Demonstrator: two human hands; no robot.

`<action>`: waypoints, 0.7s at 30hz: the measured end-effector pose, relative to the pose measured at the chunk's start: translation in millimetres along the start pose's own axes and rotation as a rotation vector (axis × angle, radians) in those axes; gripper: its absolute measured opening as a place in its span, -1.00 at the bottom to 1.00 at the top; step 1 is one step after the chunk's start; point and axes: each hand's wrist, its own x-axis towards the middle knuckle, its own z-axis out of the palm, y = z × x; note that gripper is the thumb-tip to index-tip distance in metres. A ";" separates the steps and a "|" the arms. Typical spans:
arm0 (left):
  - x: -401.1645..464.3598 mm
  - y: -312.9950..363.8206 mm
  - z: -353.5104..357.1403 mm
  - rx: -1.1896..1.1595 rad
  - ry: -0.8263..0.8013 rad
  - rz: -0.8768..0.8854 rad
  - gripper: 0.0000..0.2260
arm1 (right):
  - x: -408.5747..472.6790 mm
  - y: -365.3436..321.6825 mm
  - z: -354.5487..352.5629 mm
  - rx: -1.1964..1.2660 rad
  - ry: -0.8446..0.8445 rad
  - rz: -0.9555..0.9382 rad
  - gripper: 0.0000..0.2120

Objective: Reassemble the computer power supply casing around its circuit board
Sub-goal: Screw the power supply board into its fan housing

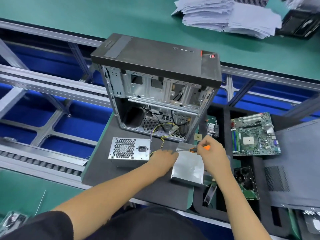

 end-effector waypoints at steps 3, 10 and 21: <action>-25.1 -28.5 -26.7 -0.409 0.180 -0.064 -0.89 | -1.8 -25.4 -7.3 -0.009 0.034 -0.095 -0.97; -88.2 -110.2 -48.9 -1.072 0.409 -0.378 -0.85 | -1.5 -97.2 19.5 0.055 -0.090 -0.227 -0.95; -132.7 -158.2 -27.9 -1.405 0.479 -0.312 -0.98 | -8.9 -164.9 73.5 0.009 -0.220 -0.299 -0.93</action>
